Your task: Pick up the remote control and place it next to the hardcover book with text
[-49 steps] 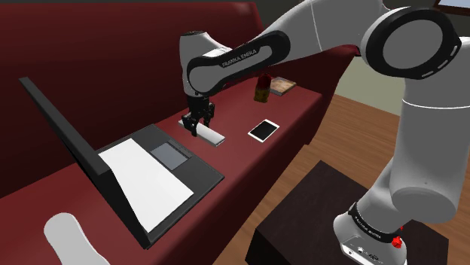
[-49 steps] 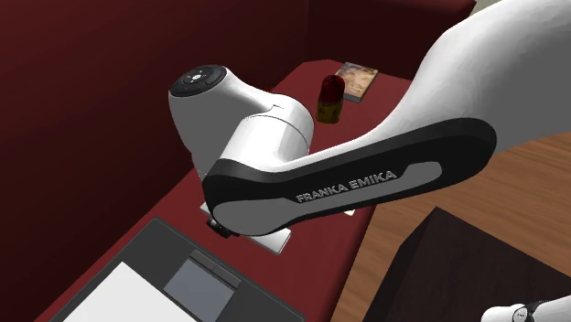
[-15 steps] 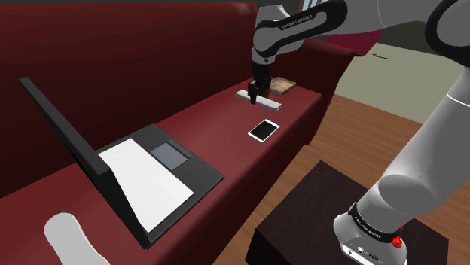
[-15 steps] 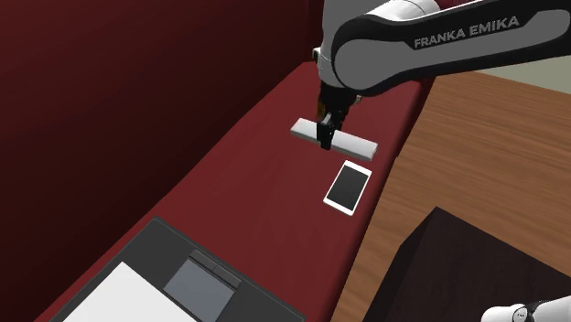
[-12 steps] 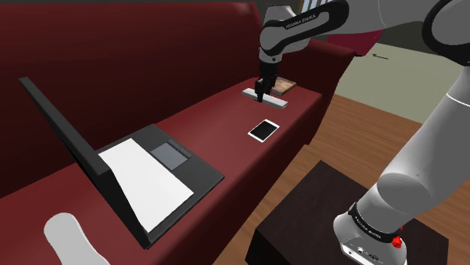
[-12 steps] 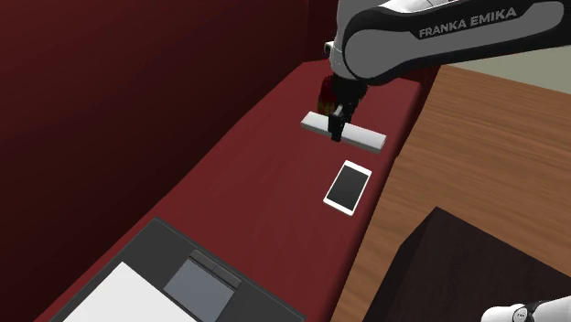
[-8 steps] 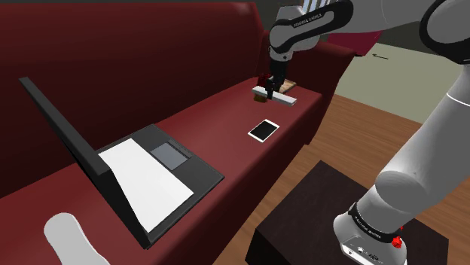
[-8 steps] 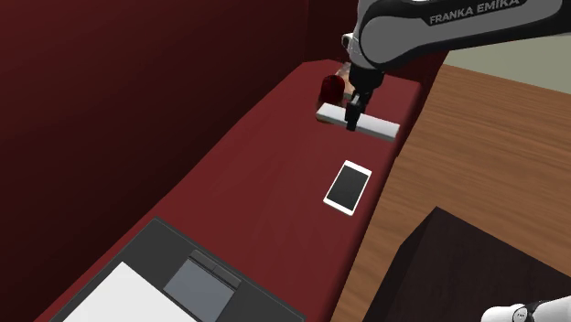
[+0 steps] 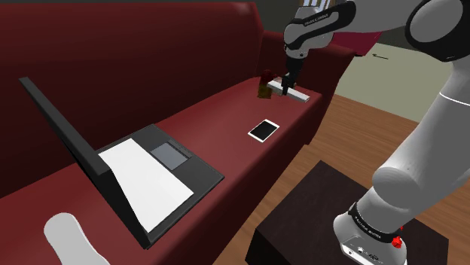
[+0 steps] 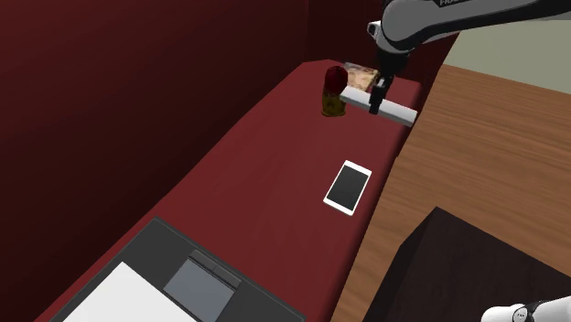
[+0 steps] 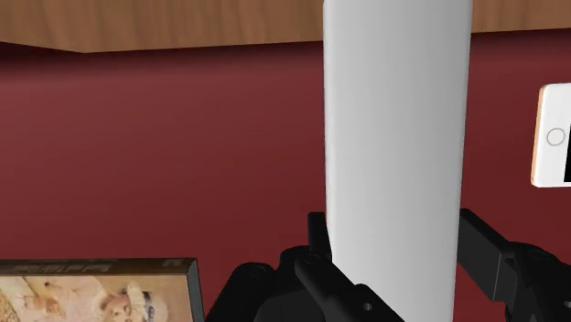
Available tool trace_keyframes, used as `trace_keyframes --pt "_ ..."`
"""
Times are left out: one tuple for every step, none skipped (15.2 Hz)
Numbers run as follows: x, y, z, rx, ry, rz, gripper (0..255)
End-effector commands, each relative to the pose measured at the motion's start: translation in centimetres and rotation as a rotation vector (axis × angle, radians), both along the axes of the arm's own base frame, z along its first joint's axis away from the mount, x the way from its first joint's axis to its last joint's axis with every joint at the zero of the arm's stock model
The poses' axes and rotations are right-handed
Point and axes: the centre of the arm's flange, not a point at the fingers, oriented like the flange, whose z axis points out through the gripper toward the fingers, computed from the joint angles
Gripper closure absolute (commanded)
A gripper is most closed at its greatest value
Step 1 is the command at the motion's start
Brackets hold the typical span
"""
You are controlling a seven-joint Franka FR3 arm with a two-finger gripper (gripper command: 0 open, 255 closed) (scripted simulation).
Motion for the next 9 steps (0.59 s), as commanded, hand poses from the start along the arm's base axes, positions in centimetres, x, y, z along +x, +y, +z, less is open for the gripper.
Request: trace_keyframes --pt "-0.6 -2.8 0.1 0.0 0.001 0.001 255" --pt "-0.8 -4.1 0.1 0.0 0.001 0.001 255" --pt "-1.1 -5.4 0.2 0.0 0.001 0.001 255" --pt "-1.3 -6.7 0.2 0.0 0.001 0.001 255" --pt "-1.5 -8.0 0.2 0.0 0.001 0.001 255" --pt "-1.7 -9.3 0.2 0.0 0.001 0.001 255" --pt "-1.9 -10.6 0.2 0.0 0.001 0.001 255" --pt "-2.1 -11.9 0.2 0.0 0.001 0.001 255" --pt "-2.3 -12.9 0.2 0.0 0.001 0.001 255"
